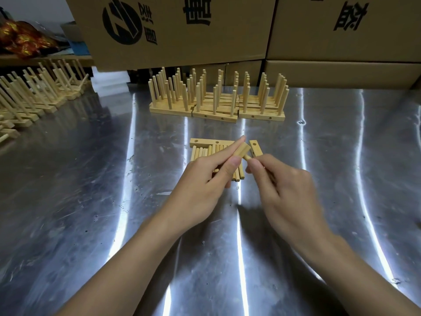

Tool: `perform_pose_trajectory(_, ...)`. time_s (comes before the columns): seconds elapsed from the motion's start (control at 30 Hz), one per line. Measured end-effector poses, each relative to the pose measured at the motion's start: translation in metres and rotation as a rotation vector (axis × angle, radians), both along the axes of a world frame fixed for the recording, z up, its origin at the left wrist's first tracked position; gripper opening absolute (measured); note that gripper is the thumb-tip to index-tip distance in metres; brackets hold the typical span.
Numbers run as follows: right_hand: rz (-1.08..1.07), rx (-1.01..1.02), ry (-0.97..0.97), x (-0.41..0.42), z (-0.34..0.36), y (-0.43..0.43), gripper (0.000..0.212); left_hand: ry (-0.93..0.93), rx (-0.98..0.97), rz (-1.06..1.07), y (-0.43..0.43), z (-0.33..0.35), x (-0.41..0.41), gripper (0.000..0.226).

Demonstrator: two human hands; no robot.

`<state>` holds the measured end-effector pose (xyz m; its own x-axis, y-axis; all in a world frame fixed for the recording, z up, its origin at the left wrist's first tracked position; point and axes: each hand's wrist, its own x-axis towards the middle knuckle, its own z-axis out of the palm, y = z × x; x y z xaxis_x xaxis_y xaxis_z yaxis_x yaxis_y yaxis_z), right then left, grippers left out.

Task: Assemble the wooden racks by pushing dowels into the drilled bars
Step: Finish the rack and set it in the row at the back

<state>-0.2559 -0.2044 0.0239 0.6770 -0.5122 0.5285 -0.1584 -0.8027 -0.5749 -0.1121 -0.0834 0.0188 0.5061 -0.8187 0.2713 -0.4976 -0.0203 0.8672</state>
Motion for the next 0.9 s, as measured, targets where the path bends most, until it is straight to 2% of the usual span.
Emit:
perform_pose_trajectory(0.03,0.023,0.087,-0.025,0.001,-0.001,-0.001,0.029,-0.01,0.0,0.0,0.0,0.001,-0.001,0.042)
perform_pose_trajectory(0.07,0.081,0.318,-0.045,0.001,-0.001,-0.005,0.032,-0.027,0.011,0.002,0.001,0.002,-0.002,0.042)
perform_pose_trajectory(0.13,0.294,1.154,-0.048,0.003,0.008,-0.008,0.035,-0.063,0.048,0.008,0.005,0.005,-0.002,0.041)
perform_pose_trajectory(0.17,0.351,1.459,-0.007,0.003,0.014,-0.011,0.032,-0.072,0.055,0.007,0.006,0.006,-0.001,0.041)
perform_pose_trajectory(0.2,0.393,1.572,0.032,0.002,0.016,-0.014,0.029,-0.078,0.056,0.004,0.007,0.006,-0.001,0.041)
perform_pose_trajectory(0.23,0.406,1.54,0.048,0.002,0.015,-0.017,0.029,-0.08,0.056,0.006,0.007,0.006,-0.001,0.041)
perform_pose_trajectory(0.27,0.393,1.412,0.054,0.002,0.013,-0.019,0.03,-0.074,0.058,0.015,0.005,0.006,-0.001,0.041)
perform_pose_trajectory(0.3,0.339,1.195,0.055,0.003,0.011,-0.02,0.034,-0.064,0.062,0.028,0.003,0.005,-0.001,0.041)
perform_pose_trajectory(0.33,0.269,0.895,0.066,0.003,0.007,-0.017,0.04,-0.055,0.068,0.042,0.001,0.003,-0.001,0.041)
perform_pose_trajectory(0.4,0.054,0.18,0.136,0.002,-0.006,-0.016,0.049,-0.026,0.081,0.034,-0.003,-0.002,-0.001,0.041)
perform_pose_trajectory(0.43,-0.037,-0.025,0.181,0.003,-0.01,-0.014,0.05,0.01,0.084,0.016,-0.004,-0.005,-0.001,0.04)
perform_pose_trajectory(0.47,-0.08,-0.089,0.185,0.005,-0.011,-0.011,0.05,0.049,0.084,-0.003,-0.005,-0.008,-0.001,0.04)
perform_pose_trajectory(0.57,-0.022,0.075,0.059,0.009,-0.009,-0.013,0.047,0.058,0.076,-0.007,-0.006,-0.009,-0.002,0.041)
perform_pose_trajectory(0.63,0.029,0.175,0.047,0.012,-0.006,-0.013,0.049,0.025,0.079,0.006,-0.005,-0.007,-0.003,0.042)
perform_pose_trajectory(0.67,0.074,0.314,0.051,0.014,-0.006,-0.015,0.051,0.002,0.091,0.012,-0.004,-0.006,-0.003,0.042)
perform_pose_trajectory(0.77,0.23,1.13,0.007,0.014,-0.002,-0.013,0.052,-0.061,0.145,0.023,0.0,-0.005,-0.002,0.043)
perform_pose_trajectory(0.8,0.262,1.308,0.007,0.013,0.0,-0.015,0.05,-0.062,0.15,0.015,0.001,-0.004,-0.002,0.043)
perform_pose_trajectory(0.83,0.29,1.383,0.018,0.013,0.0,-0.017,0.047,-0.053,0.145,0.004,0.0,-0.004,-0.002,0.043)
perform_pose_trajectory(0.87,0.301,1.373,0.027,0.013,0.002,-0.02,0.046,-0.037,0.13,-0.003,-0.001,-0.003,-0.002,0.044)
perform_pose_trajectory(0.9,0.281,1.252,0.045,0.012,0.003,-0.023,0.047,-0.025,0.112,0.003,-0.002,-0.003,-0.003,0.043)
